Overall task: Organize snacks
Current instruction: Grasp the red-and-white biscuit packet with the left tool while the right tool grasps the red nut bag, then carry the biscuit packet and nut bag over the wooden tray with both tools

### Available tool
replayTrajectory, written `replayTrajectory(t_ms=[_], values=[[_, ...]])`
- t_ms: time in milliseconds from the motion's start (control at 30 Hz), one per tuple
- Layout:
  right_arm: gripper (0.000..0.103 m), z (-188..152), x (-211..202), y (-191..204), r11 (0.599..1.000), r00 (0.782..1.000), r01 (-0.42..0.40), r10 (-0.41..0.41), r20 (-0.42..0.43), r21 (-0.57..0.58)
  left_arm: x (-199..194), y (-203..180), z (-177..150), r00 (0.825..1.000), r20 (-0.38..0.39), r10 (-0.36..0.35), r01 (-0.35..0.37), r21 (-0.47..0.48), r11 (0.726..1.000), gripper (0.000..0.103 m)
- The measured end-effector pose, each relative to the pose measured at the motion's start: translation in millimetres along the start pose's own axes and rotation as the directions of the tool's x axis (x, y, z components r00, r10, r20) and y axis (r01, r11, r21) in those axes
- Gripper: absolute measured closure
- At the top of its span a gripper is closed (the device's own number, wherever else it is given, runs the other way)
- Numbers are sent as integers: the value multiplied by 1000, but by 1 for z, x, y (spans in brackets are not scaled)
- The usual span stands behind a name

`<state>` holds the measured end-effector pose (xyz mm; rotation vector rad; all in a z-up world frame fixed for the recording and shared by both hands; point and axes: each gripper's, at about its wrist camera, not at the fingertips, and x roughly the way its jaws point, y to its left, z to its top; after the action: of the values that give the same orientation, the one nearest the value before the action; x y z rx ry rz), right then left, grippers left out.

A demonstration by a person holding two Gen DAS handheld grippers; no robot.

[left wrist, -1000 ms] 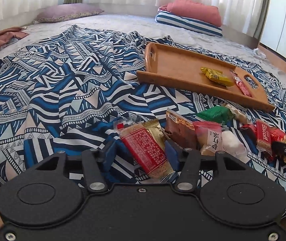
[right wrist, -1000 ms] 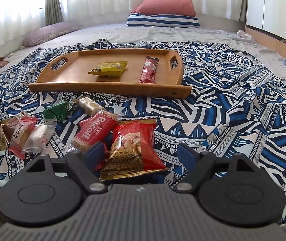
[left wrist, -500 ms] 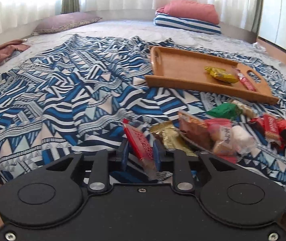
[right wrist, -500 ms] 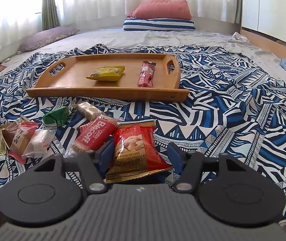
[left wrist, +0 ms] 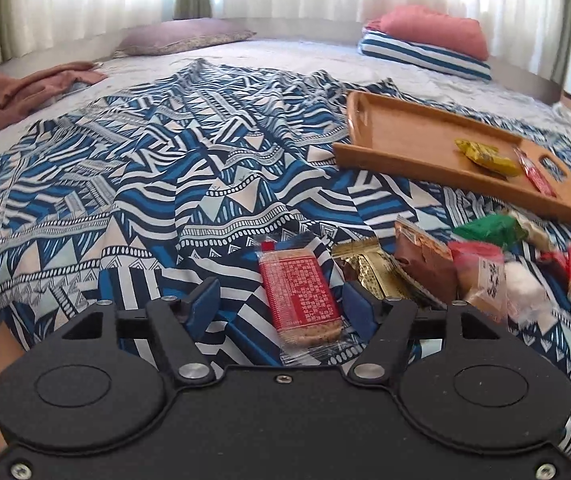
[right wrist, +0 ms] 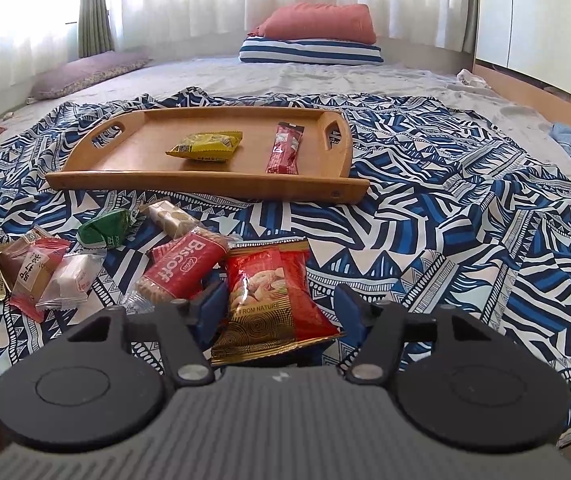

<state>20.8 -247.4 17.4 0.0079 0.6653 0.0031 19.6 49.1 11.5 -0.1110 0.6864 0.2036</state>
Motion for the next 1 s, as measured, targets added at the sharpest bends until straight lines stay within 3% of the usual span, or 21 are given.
replayTrajectory(t_ms=[200,267,333,633,700,1000], values=[[32,-2,-1,1,1000,1000,-2,2,-1,-4,1,-3,3,1000,-14,22,-22,16,1000,42],[33,-2,-1,1,1000,1000,-3,3,-2,-3,-1,-1,2,1000,-3,4,-4,10,1000,62],[35,-2,-1,1,1000,1000,-6,6,-2,-4,-3,-2,1,1000,2,6,-6,29,1000,71],[46,3,5,1,1000,1000,-17,17,-12,12,-17,-2,2,998,44,-41,37,92,995,72],[53,4,5,3,1000,1000,-13,13,-15,11,-20,-2,7,997,51,-52,47,94,994,72],[54,10,-3,7,1000,1000,16,-16,-6,1,-22,0,33,993,53,-110,105,93,990,72]])
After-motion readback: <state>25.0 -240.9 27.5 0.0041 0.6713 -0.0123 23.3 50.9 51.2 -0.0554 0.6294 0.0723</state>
